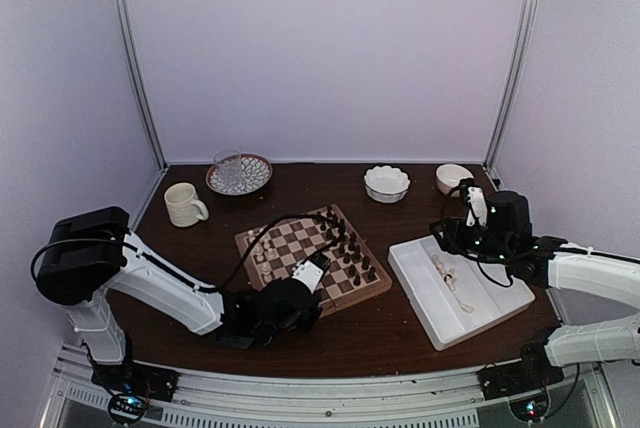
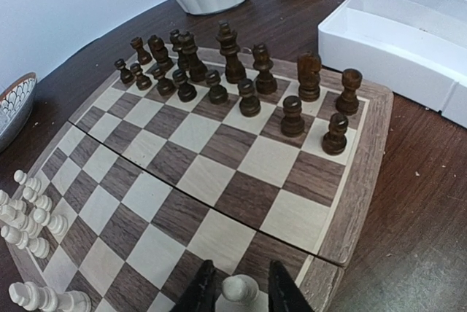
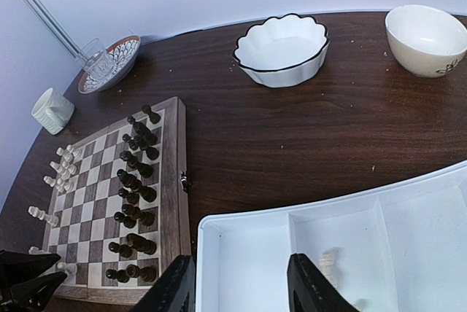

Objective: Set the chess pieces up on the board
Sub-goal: Place the pawn on the chessboard, then pick up the pawn from the chessboard.

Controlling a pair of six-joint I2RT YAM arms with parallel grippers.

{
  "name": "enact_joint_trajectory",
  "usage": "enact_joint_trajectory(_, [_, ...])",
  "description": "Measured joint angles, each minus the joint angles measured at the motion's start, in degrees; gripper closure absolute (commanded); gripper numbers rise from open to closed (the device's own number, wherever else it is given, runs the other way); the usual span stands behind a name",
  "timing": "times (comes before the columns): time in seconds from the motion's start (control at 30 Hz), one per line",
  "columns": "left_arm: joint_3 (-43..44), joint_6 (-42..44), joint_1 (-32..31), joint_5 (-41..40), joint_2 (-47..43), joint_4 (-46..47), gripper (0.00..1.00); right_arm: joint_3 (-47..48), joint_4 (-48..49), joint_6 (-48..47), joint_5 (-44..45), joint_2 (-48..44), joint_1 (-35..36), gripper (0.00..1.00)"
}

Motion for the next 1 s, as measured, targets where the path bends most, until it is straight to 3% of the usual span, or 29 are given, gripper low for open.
enact_joint_trajectory(0.27, [0.6,-0.3,0.0,0.0,-0.4,-4.3,0.63,0.0,0.0,0.0,0.0,0.0,0.0,0.53])
enact_joint_trajectory(0.4, [3.8,-1.4,0.0,0.2,-4.0,-13.5,0.52,0.0,0.0,0.0,0.0,0.0,0.0,0.53])
enact_joint_trajectory(0.47, [6.2,-2.0,0.0,0.5,-6.4,-18.1,0.40,0.0,0.0,0.0,0.0,0.0,0.0,0.52])
enact_joint_trajectory(0.57, [10.7,-2.8,-0.1,1.5,-9.9,-26.7,0.09,0.0,0.0,0.0,0.0,0.0,0.0,0.52])
enact_joint_trajectory(0.6, [12.8,-3.8,-0.1,1.7,-11.0,-30.6,0.03,0.0,0.0,0.0,0.0,0.0,0.0,0.52])
enact_joint_trajectory(0.77, [22.0,-7.6,-0.1,1.5,-14.3,-47.4,0.03,0.0,0.0,0.0,0.0,-0.1,0.0,0.52])
enact_joint_trajectory(1.0, [27.5,-8.2,2.0,7.4,-16.7,-62.2,0.24,0.0,0.0,0.0,0.0,-0.4,0.0,0.52])
